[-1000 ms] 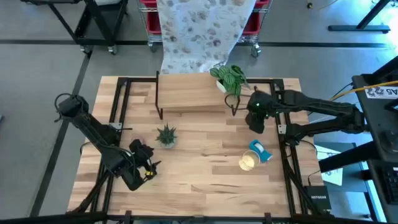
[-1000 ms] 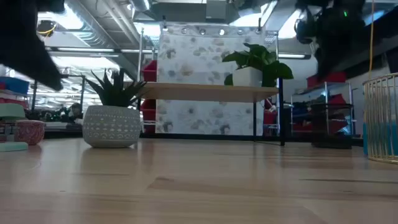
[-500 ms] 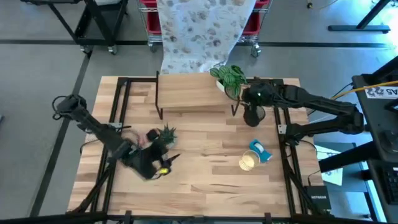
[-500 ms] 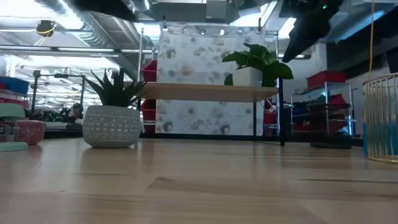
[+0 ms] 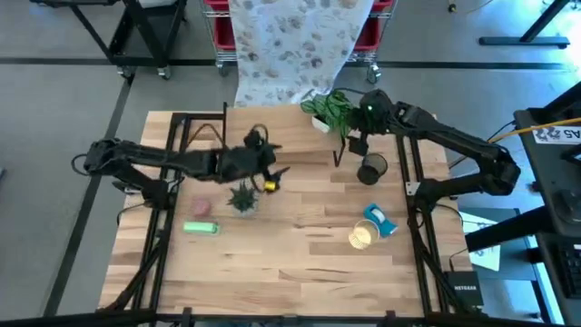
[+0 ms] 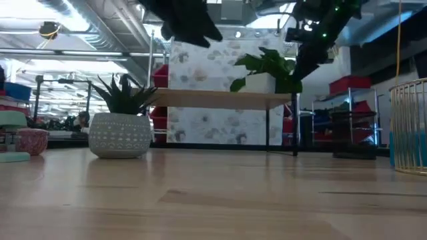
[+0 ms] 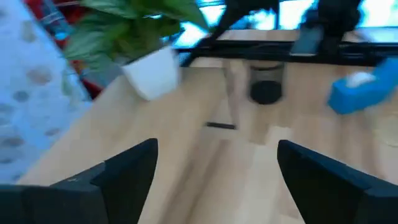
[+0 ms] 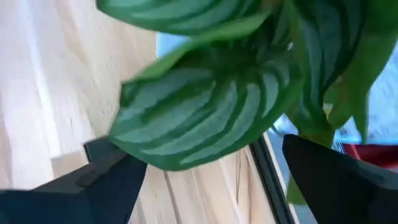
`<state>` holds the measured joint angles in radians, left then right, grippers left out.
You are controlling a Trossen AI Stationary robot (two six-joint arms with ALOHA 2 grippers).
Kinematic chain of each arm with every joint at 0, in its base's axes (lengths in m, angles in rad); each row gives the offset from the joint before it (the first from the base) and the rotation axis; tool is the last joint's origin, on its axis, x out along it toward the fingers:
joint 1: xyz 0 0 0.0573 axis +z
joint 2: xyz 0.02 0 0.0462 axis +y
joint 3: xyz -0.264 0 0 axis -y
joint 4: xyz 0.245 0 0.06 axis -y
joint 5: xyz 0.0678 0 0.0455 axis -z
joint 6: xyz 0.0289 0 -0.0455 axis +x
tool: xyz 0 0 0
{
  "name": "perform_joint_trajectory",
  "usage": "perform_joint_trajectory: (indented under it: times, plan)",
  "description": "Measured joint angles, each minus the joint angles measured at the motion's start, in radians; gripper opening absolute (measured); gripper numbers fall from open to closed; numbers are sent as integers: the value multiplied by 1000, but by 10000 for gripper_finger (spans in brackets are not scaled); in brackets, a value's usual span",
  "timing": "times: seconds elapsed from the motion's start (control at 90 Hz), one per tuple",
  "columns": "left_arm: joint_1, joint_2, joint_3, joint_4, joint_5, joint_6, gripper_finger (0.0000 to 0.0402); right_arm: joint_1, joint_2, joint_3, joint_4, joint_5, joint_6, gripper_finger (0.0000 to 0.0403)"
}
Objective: Stock shelves
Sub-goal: Remove the potted plant on the shelf
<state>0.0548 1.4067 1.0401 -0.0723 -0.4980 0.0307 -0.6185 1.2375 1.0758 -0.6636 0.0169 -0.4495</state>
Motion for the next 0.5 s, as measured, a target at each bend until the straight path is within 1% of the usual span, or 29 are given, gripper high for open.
perform_joint_trajectory:
  times: [0.111,0.256,0.333,0.5]
  plan:
    - [57,0,-9,-2,37,-5,314,-5,0,19,0,-44,-1,355]
    - [80,1,-17,-30,70,-27,314,-4,1,28,-44,-123,-1,351]
    - [80,1,-17,-31,71,-28,314,-3,4,28,-36,-122,2,351]
    - [91,1,-17,-21,70,-27,314,-5,35,28,51,-88,3,351]
